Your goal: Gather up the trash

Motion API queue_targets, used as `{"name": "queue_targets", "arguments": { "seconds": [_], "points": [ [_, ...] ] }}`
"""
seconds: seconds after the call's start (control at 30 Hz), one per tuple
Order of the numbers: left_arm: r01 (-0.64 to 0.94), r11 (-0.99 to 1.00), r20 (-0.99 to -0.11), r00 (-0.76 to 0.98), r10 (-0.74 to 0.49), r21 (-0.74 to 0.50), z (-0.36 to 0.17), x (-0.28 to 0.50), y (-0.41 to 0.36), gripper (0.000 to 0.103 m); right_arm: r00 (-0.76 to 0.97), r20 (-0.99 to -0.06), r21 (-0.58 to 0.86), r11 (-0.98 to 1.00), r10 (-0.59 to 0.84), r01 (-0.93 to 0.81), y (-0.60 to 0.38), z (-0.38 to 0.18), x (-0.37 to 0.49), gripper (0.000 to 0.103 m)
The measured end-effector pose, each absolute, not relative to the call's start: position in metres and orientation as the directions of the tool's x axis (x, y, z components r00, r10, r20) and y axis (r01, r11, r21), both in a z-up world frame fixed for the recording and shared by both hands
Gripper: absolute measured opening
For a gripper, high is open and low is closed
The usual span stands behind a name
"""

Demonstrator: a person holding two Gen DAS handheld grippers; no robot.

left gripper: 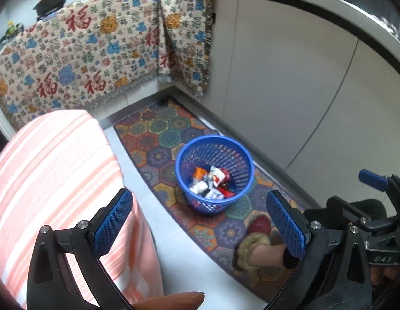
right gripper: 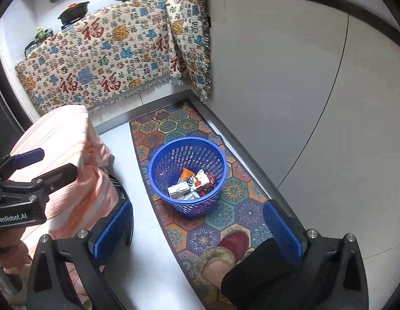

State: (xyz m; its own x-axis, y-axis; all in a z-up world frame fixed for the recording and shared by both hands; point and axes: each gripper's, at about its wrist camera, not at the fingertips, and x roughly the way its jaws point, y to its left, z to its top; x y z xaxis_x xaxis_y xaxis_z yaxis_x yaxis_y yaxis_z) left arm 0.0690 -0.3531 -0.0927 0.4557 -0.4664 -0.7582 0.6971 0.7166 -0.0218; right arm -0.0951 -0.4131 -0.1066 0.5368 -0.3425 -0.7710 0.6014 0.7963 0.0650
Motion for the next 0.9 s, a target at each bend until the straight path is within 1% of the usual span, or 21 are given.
{"name": "queue_targets", "arguments": {
  "seconds": [0.13, 0.9],
  "points": [
    [0.675, 0.737, -0.749, 0.495, -0.441, 0.013, -0.089, 0.068, -0.351, 0.103, 0.542, -0.765, 0.063, 0.796, -0.349, 0.602, -0.407, -0.099, -0.094, 0.103],
    [0.678, 0.734, -0.737, 0.512, -0.441, 0.032, -0.083, 0.056, -0.348, 0.103, 0.553, -0.754, 0.066, 0.796, -0.355, 0.602, -0.400, -0.092, -0.100, 0.103]
  ]
}}
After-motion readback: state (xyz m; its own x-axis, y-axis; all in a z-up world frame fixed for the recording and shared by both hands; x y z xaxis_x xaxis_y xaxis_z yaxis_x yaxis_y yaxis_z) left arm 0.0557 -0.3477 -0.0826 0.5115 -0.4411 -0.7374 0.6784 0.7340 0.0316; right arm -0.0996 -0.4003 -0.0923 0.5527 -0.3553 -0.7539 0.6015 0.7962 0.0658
